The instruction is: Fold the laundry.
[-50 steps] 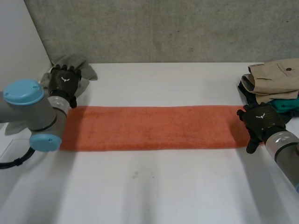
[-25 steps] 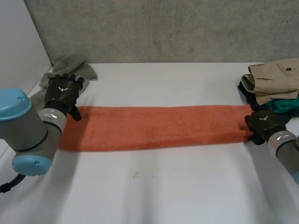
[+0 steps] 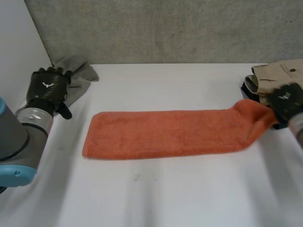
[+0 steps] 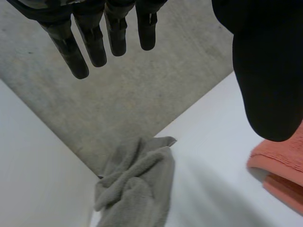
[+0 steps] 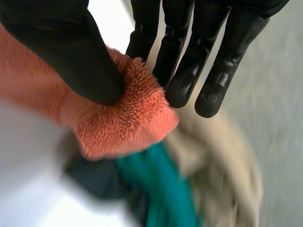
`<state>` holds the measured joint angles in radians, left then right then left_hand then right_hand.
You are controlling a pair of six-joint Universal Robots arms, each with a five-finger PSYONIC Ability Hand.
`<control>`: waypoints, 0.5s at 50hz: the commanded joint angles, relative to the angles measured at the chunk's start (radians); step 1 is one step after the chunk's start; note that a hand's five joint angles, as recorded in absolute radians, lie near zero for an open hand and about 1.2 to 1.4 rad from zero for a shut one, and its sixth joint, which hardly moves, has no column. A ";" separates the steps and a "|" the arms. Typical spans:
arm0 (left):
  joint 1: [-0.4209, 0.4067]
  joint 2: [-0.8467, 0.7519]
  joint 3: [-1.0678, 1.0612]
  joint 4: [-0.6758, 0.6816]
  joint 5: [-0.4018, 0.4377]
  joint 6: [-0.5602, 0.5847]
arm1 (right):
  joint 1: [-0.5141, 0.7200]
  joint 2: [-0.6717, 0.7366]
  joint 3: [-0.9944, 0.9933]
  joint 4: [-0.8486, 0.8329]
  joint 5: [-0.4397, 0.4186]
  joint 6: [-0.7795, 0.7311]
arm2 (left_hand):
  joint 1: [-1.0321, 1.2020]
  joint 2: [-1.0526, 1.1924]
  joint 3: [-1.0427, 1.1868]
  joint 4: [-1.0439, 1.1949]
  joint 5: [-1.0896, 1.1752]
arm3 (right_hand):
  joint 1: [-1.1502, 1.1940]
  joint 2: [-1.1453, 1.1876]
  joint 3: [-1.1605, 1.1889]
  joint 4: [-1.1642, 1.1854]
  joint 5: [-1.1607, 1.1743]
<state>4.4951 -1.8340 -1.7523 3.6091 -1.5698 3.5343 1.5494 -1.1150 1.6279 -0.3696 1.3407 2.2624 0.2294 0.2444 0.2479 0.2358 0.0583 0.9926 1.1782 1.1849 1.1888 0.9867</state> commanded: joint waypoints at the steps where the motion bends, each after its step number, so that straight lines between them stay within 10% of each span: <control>1: 0.064 0.096 -0.029 -0.004 -0.001 -0.040 | 0.365 -0.005 -0.106 -0.117 -0.031 0.054 | 0.052 0.037 0.033 0.045 0.048 | 0.404 0.218 0.211 0.207 0.235; 9: 0.125 0.173 -0.065 -0.013 0.001 -0.124 | 0.740 0.272 -0.426 -0.173 -0.147 0.057 | 0.052 0.037 0.033 0.045 0.048 | 0.404 0.218 0.211 0.207 0.235; 20: 0.116 0.159 -0.104 -0.020 0.005 -0.132 | 0.931 0.580 -0.684 -0.170 -0.233 0.072 | 0.052 0.037 0.033 0.045 0.048 | 0.404 0.218 0.211 0.207 0.235; 25: 0.099 0.139 -0.096 -0.020 0.014 -0.132 | 0.936 0.548 -0.637 -0.169 -0.192 0.071 | 0.019 0.004 0.001 0.013 0.016 | -0.818 -1.004 -1.010 -1.014 -0.987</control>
<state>4.6145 -1.6696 -1.8550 3.5891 -1.5639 3.3999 2.4757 -0.5460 0.9508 -0.5417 1.1107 2.3335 0.2294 0.2444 0.2479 0.2358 0.0583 0.8384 0.9939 1.0176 1.0185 0.8432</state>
